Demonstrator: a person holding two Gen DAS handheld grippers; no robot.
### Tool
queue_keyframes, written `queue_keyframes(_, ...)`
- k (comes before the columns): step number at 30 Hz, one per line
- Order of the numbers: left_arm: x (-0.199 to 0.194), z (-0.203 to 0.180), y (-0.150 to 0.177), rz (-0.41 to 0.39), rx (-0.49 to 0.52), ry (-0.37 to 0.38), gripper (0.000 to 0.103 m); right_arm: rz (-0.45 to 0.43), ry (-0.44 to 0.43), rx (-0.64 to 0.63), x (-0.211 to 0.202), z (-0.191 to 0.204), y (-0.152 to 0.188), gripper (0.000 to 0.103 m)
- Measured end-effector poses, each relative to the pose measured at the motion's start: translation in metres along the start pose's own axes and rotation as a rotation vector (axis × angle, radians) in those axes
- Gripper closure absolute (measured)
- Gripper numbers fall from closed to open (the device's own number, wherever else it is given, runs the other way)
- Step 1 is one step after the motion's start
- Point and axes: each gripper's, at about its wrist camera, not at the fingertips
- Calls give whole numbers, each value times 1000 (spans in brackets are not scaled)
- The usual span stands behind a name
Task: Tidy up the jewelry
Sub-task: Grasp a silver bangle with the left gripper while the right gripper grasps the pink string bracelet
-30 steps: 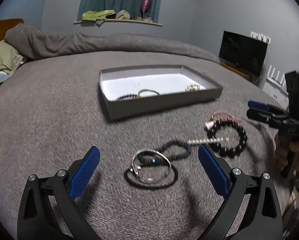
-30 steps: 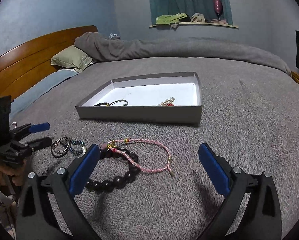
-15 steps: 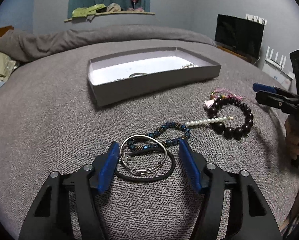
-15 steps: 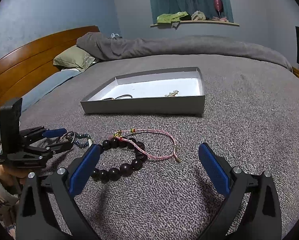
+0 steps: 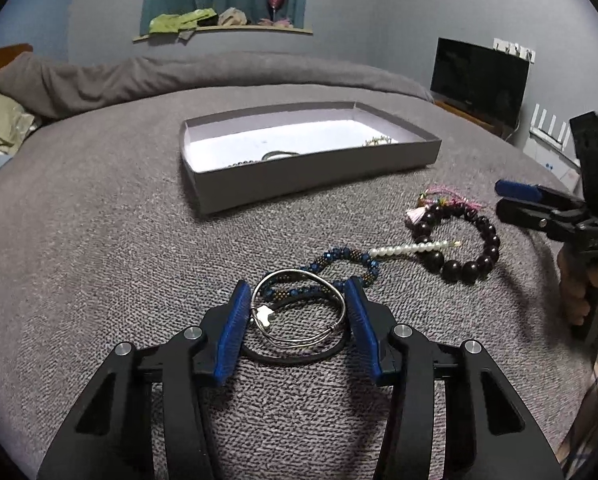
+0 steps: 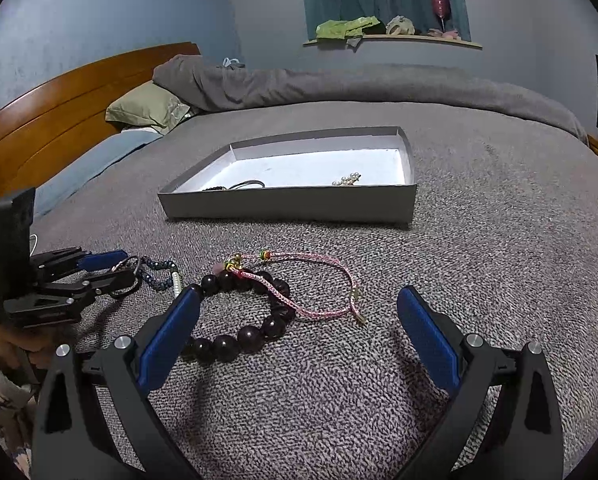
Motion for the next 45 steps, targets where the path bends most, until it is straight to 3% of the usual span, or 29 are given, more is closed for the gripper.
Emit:
queue_keyframes(4, -5, -2, -2, -14, -3, 2, 53, 7, -9, 12, 5, -1, -6, 6)
queue_keyframes(6, -7, -3, -3, -19, -2, 5, 53, 14, -12, 13, 10, -1, -10, 12)
queue_keyframes(15, -10, -7, -2, -21, 2, 18, 53, 119, -11, -13, 40, 1, -19, 14)
queue_keyframes(24, -8, -7, -2, -21, 1, 21, 53, 136, -54, 74, 53, -14, -29, 66)
queue_keyframes(35, -4, -7, -5, -15, -1, 15, 53, 178, -2, 44, 68, -17, -30, 67)
queue_keyframes(37, -4, -5, -6, -16, -6, 11, 53, 179, -2, 37, 69, -17, -30, 72)
queue_keyframes(39, -3, -3, -6, -15, -14, 9, 53, 181, -18, 35, 69, -17, -29, 90)
queue_keyframes(42, -2, -1, -8, -15, -21, 4, 53, 179, -21, 20, 69, -14, -28, 98)
queue_keyframes(45, -3, 0, -9, -20, -25, 1, 53, 167, -22, 13, 65, -13, -28, 98)
Point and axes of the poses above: each gripper's, at about its wrist camera, not at the fingertips, and x roughly the way its jaws point, z to its left, y to its underside, and after that the axes turned 1 degree about -y, right-handed
